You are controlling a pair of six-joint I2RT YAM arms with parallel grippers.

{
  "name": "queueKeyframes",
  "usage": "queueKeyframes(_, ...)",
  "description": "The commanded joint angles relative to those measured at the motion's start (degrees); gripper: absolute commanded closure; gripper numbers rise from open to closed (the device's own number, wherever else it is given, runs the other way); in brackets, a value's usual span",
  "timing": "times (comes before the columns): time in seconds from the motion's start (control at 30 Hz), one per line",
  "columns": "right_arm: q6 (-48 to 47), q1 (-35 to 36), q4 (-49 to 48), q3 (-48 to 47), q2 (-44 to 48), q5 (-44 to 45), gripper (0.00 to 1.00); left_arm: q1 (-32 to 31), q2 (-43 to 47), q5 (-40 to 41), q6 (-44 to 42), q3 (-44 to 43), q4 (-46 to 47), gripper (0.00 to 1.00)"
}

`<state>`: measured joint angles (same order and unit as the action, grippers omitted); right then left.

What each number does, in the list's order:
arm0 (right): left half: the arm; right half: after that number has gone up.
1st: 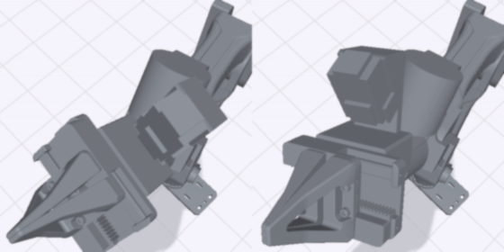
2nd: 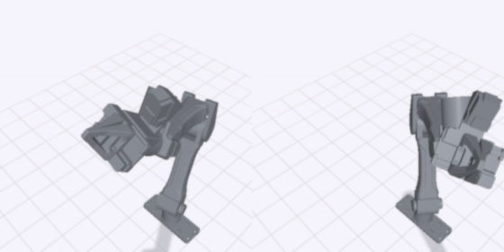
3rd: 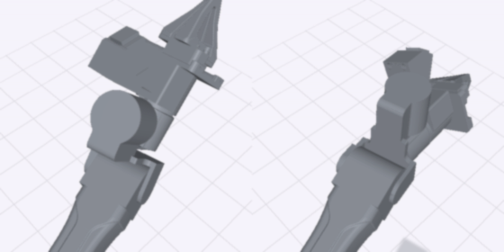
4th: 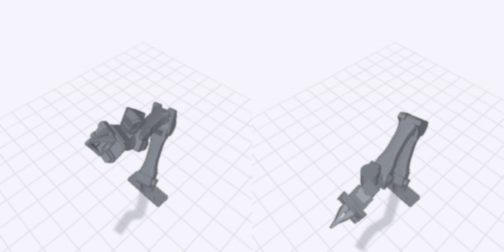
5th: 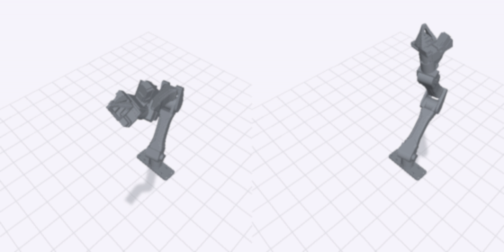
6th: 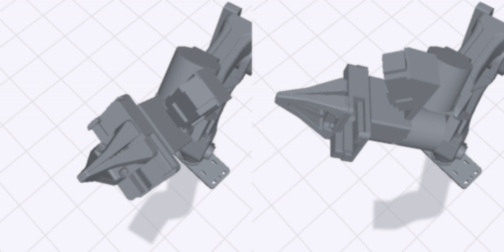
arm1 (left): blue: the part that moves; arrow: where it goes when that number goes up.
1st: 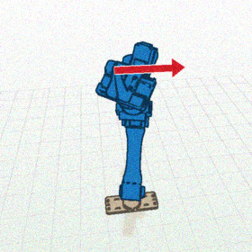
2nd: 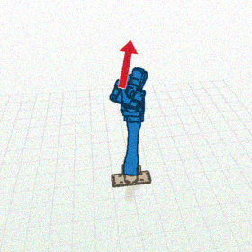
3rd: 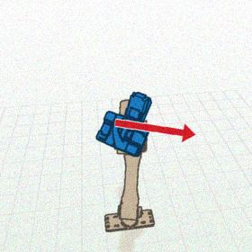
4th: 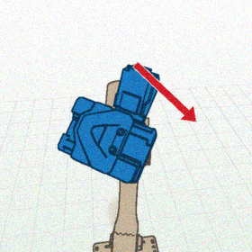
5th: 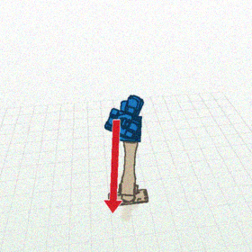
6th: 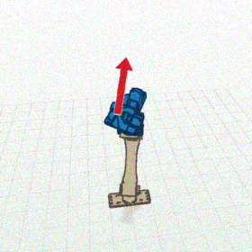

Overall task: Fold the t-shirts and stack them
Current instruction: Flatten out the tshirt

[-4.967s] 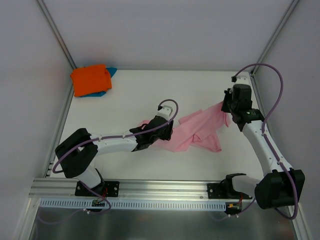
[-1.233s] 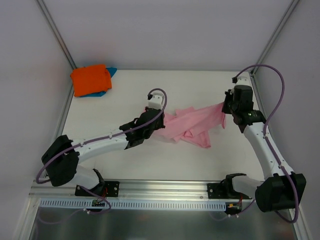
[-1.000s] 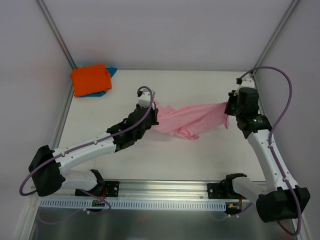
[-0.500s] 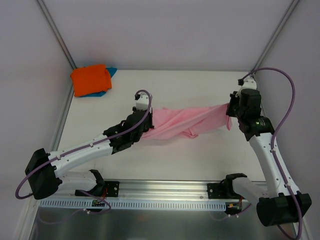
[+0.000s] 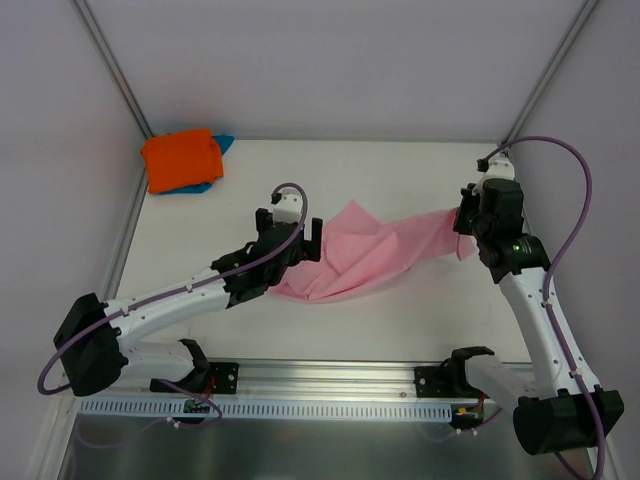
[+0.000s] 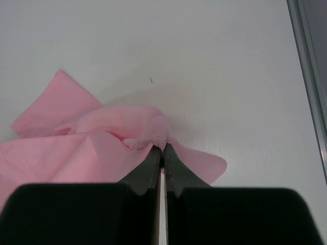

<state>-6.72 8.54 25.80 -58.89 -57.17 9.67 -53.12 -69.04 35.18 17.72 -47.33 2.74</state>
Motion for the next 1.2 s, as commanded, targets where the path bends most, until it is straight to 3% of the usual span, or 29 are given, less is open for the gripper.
queueKeyframes(0.0, -0.8, -0.4, -1.3, -1.5, 0.8, 0.9, 1.00, 1.4, -2.1, -3.1, 2.4, 0.4, 3.2, 0.08)
queueKeyframes(0.27, -0.8, -0.3, -1.5, -1.2, 0.0, 0.9, 0.99, 5.8, -9.9, -26.4, 10.8, 5.1, 21.3, 0.15)
queueKeyframes(0.4, -0.9, -0.4, -1.4, -1.4, -0.2, 0.8, 0.99, 6.0, -14.5, -31.0, 13.5, 3.7, 24.4, 0.18)
queueKeyframes(0.6, -0.9, -0.4, -1.6, -1.1, -0.3, 0.7, 1.00, 6.5, -17.4, -33.2, 16.2, 5.0, 28.3, 0.19)
queueKeyframes(1.17, -0.9, -0.4, -1.5, -1.0, -0.7, 0.7, 0.99, 6.7, -22.7, -31.0, 14.4, 3.6, 27.2, 0.20)
